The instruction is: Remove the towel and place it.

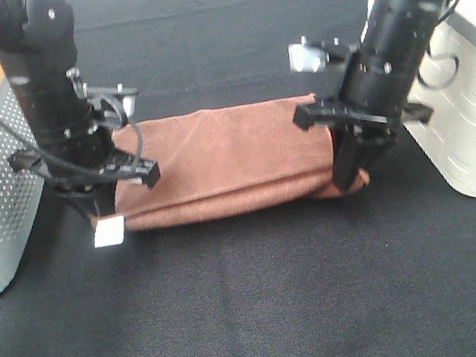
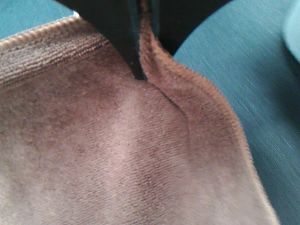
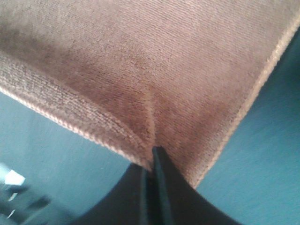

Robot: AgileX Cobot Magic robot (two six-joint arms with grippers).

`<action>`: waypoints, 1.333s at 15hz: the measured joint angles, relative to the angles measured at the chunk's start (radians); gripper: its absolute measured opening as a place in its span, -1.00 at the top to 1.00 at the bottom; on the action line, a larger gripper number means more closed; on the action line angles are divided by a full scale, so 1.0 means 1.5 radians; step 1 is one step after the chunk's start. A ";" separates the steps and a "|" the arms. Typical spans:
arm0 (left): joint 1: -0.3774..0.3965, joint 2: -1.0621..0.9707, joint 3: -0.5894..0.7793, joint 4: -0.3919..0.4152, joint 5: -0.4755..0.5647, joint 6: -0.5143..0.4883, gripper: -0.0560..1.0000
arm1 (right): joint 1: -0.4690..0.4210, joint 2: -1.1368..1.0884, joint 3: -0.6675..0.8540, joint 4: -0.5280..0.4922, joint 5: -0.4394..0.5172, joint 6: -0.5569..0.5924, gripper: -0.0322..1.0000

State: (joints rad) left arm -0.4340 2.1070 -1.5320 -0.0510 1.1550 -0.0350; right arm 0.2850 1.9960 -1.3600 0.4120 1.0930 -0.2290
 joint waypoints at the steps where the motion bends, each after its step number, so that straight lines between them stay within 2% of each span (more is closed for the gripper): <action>1: 0.000 -0.001 0.013 0.009 0.001 0.000 0.89 | -0.001 0.000 0.010 -0.008 0.002 0.000 0.86; 2: 0.001 -0.001 0.021 0.021 0.005 0.001 0.86 | -0.003 0.000 0.013 -0.022 0.005 0.000 0.70; 3: 0.005 -0.001 0.027 0.047 0.025 0.005 0.73 | -0.010 0.000 0.014 -0.053 0.023 0.001 0.36; 4: 0.005 -0.001 0.027 0.047 0.025 0.005 0.73 | -0.010 0.000 0.014 -0.053 0.023 0.001 0.36; 5: 0.011 -0.001 0.028 0.049 0.032 0.009 0.28 | -0.014 0.000 0.014 -0.059 0.040 0.001 0.07; 6: 0.011 -0.001 0.028 0.041 0.032 0.011 -0.04 | -0.014 0.000 0.014 -0.059 0.059 0.001 -0.17; 8: 0.011 -0.001 0.028 0.002 0.033 0.019 -0.50 | -0.014 -0.001 0.014 -0.057 0.077 0.005 -0.39; 14: 0.011 -0.057 0.028 -0.011 0.033 0.023 -0.54 | -0.014 -0.105 0.014 -0.034 0.078 0.007 -0.42; 17: 0.011 -0.153 0.028 -0.011 0.033 0.023 -0.54 | -0.014 -0.211 0.014 -0.031 0.078 0.007 -0.42; 20: 0.011 -0.309 0.028 -0.010 0.035 0.023 -0.54 | -0.014 -0.347 0.014 -0.030 0.079 0.007 -0.42</action>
State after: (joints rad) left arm -0.4170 1.6440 -1.4900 -0.0660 1.2070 0.0000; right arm 0.2640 1.4760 -1.3390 0.3670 1.2120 -0.2190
